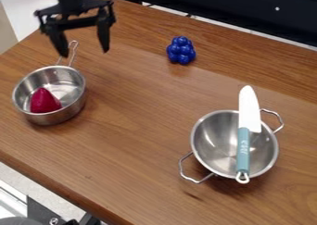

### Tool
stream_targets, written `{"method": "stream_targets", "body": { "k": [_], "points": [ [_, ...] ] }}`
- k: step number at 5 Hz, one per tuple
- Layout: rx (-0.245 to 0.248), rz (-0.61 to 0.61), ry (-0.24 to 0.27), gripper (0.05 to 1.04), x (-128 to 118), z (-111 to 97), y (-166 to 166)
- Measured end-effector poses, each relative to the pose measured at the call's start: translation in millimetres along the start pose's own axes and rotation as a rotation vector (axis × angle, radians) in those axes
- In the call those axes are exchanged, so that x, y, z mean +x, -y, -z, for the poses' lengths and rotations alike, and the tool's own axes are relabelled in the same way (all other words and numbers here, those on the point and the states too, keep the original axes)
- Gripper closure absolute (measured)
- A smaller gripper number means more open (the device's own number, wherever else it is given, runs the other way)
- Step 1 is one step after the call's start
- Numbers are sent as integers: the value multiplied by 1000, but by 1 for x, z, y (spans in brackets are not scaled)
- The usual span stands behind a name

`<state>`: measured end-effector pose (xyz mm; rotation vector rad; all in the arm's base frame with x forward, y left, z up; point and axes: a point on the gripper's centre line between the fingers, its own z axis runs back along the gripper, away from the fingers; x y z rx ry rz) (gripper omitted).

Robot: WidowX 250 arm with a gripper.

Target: Move the silver pot to the upper right of table

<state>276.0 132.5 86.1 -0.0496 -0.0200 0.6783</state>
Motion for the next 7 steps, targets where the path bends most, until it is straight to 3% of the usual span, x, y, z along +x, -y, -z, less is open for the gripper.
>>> {"method": "stream_targets", "body": {
  "k": [3,4,5,7],
  "points": [
    [-17,-173,-17,83,-15,31,-7],
    [4,-211,-21,83,-16,46,-11],
    [-8,-250,20,127,-15,52,-11],
    [-16,-273,23,666,-7,53,-12]
  ]
}}
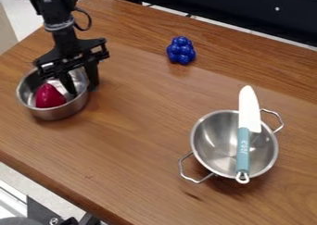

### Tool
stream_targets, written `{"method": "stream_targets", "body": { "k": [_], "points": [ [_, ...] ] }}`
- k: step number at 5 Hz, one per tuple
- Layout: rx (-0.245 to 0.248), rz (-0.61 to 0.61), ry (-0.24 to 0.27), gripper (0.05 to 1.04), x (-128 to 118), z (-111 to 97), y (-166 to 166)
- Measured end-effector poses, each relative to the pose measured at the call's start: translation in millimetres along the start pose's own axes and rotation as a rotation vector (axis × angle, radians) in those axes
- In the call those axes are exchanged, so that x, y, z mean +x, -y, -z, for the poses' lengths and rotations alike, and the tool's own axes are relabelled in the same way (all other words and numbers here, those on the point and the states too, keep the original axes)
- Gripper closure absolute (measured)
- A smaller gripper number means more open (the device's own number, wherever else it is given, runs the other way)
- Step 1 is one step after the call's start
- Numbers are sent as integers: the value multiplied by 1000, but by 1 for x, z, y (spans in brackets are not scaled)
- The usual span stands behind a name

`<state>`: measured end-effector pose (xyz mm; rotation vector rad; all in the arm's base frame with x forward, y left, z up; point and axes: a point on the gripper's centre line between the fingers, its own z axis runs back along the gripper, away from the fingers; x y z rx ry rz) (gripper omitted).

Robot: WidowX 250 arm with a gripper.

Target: Move the silver pot to the upper right of table

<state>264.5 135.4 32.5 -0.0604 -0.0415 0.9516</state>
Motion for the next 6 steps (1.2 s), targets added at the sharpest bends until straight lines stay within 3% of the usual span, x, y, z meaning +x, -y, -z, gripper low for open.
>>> {"method": "stream_targets", "body": {
  "k": [1,2,3,4,5,6],
  "points": [
    [19,28,48,866,6,1,-2],
    [11,-1,59,979,9,0,-1],
    [37,-33,116,1007,9,0,-1],
    [28,30,84,1011,6,-3,0],
    [21,190,88,1011,8,-5,-1],
    [48,363,116,1012,17,-10,0]
  ]
}}
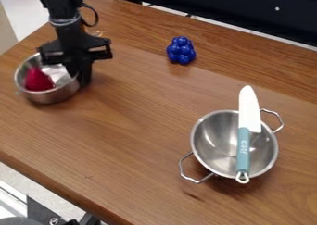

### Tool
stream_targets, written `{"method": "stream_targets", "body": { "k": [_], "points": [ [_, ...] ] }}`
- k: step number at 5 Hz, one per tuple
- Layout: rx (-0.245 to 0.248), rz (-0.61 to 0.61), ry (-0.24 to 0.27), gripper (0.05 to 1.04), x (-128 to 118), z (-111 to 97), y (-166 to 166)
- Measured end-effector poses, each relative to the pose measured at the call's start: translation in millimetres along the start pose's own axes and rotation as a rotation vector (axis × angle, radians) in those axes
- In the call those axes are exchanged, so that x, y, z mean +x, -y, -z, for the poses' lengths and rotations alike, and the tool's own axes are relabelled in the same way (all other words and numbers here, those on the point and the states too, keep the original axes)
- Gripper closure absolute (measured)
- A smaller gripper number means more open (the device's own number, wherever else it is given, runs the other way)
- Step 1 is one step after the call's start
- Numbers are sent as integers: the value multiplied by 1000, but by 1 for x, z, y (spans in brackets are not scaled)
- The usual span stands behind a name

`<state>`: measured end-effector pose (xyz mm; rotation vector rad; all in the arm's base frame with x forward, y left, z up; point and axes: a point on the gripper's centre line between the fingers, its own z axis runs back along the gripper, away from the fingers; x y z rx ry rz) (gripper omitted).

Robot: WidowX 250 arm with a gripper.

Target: Move the silver pot to the upper right of table

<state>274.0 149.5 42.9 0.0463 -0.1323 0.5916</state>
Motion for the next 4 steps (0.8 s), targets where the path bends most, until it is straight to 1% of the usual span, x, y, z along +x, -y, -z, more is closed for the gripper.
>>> {"method": "stream_targets", "body": {
  "k": [1,2,3,4],
  "points": [
    [17,154,26,1020,11,-7,3],
    [20,301,90,1020,14,-2,12],
    [46,332,150,1020,20,-4,29],
    [80,293,184,1020,32,-9,52]
  ]
}}
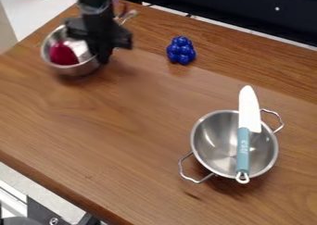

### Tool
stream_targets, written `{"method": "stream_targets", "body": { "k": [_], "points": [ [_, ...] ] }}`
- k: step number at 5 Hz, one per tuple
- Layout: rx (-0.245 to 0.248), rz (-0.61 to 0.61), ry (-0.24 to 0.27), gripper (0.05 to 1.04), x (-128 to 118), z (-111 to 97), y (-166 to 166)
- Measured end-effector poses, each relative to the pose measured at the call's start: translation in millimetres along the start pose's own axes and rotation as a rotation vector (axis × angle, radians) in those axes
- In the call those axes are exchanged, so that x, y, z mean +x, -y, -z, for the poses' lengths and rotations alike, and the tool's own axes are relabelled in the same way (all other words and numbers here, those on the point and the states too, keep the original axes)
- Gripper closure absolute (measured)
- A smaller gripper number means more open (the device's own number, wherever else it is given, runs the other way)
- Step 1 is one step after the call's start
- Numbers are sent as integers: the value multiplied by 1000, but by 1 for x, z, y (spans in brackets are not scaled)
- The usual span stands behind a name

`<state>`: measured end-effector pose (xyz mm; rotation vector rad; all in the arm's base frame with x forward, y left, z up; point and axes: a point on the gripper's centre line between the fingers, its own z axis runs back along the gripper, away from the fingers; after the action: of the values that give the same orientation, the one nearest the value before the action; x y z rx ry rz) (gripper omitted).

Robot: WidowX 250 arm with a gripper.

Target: Move the silver pot to the upper right of table

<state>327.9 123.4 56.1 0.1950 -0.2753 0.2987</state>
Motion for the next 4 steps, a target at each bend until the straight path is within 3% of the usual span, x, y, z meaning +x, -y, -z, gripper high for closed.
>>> {"method": "stream_targets", "body": {
  "k": [2,4],
  "points": [
    [57,-58,-28,1020,31,2,48],
    [47,-89,-47,1020,37,7,69]
  ]
}}
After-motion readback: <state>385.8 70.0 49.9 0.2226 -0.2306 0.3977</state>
